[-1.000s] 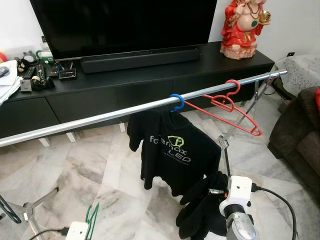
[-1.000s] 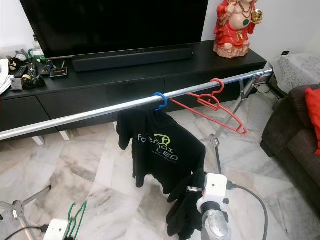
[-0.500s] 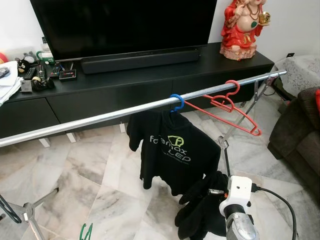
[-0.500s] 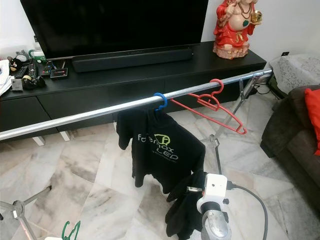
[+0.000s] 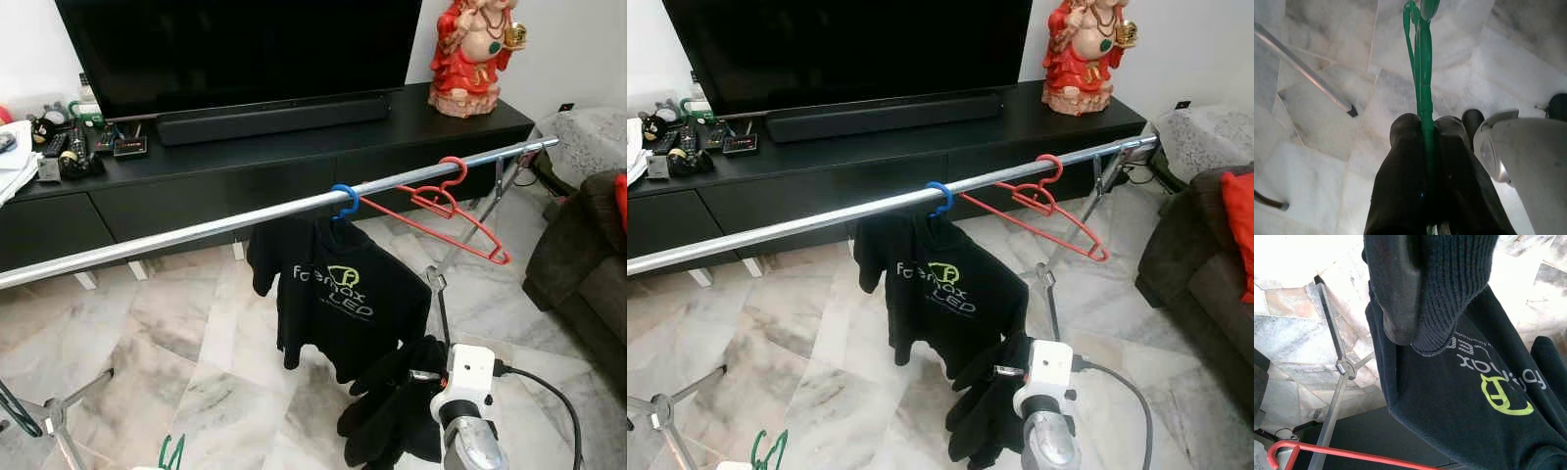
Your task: Hang hanger
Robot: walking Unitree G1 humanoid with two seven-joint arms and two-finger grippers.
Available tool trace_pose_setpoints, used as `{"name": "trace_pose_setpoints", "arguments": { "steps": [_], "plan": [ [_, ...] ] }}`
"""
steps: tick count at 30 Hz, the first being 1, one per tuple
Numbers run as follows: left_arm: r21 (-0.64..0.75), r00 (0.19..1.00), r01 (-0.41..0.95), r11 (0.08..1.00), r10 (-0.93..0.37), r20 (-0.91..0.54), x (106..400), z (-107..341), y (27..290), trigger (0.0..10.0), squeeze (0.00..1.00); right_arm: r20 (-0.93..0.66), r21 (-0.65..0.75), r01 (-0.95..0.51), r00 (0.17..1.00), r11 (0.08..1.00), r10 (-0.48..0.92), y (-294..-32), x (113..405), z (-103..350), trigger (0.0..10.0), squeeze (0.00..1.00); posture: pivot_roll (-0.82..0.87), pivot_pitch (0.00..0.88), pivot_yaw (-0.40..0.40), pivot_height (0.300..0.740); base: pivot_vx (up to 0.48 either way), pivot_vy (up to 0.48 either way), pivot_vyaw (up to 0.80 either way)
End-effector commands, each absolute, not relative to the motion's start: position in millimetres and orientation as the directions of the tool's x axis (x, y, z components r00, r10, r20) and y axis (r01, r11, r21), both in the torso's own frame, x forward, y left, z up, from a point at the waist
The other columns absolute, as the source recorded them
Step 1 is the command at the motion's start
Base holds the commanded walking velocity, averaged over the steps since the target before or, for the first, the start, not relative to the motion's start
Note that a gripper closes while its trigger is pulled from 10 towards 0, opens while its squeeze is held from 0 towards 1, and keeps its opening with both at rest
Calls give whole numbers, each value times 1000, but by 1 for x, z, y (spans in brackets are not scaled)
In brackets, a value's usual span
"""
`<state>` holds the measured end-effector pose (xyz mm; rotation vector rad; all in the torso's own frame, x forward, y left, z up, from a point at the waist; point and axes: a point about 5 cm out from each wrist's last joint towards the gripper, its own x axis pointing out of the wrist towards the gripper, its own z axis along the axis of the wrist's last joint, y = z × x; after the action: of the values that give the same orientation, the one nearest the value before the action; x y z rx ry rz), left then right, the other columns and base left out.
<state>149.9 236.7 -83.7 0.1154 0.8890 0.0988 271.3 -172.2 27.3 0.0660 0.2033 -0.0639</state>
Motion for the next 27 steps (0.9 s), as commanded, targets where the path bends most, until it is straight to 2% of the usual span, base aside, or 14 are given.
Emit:
{"name": "trace_pose_setpoints", "arguments": {
  "steps": [1, 27],
  "plan": [
    [140, 599, -44, 989, 138, -789, 138, -88, 238, 10000, 0, -197, 65, 85, 978, 994, -71, -174, 270, 27, 10000, 0, -10, 106, 10, 721, -266, 0, 0],
    [146, 554, -61, 987, 156, -818, 130, -91, 244, 10000, 0, -199, 64, 89, 977, 994, -75, -174, 270, 27, 10000, 0, -5, 117, 11, 721, -297, 0, 0]
  ]
}}
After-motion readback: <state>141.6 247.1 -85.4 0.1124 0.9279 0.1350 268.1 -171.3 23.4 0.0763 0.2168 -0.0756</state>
